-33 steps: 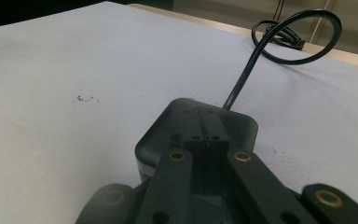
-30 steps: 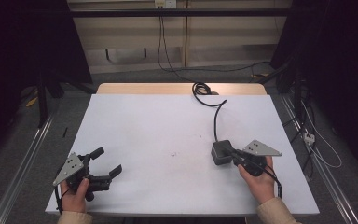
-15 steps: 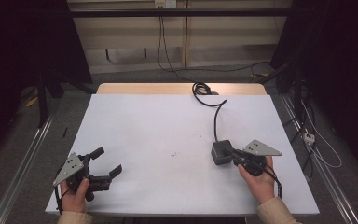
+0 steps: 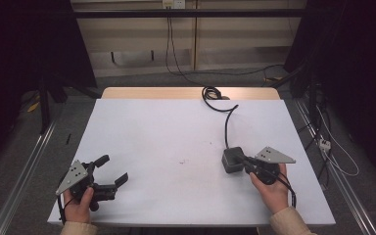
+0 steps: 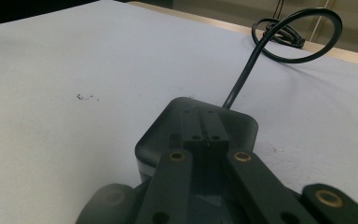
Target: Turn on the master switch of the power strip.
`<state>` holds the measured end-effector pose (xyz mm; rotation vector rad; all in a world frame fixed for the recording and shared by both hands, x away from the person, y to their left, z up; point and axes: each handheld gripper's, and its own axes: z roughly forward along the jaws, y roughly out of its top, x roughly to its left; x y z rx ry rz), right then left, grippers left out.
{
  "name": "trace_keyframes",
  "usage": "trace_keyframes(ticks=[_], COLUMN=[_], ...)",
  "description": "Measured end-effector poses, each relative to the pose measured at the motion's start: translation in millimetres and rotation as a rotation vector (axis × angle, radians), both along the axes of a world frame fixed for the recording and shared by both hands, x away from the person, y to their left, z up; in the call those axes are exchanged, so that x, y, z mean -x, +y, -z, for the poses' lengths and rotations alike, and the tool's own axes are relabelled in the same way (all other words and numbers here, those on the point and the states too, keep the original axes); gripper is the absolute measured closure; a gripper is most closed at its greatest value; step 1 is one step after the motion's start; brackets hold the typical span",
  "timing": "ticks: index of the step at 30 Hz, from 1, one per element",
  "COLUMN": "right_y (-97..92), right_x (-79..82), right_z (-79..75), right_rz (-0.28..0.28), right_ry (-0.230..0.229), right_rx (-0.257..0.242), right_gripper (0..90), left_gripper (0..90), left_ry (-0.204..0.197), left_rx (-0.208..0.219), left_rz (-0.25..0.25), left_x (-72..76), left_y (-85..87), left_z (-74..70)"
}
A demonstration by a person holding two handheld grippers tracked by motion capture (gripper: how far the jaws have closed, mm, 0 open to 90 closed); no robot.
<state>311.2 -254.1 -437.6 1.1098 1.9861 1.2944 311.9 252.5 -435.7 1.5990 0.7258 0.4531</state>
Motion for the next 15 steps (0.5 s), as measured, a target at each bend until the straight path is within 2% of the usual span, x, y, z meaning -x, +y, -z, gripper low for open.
trace_keyframes(ticks=[15], right_y=[0.5], right_x=[0.0], right_z=[-0.4], right_rz=[0.003], right_ry=[0.004], right_rx=[0.005], right_gripper=[90.0], left_gripper=[3.0], left_ry=[0.002], left_rx=[-0.002], left_rz=[0.001], left_x=[0.1], left_y=[-0.2], left_z=[0.2])
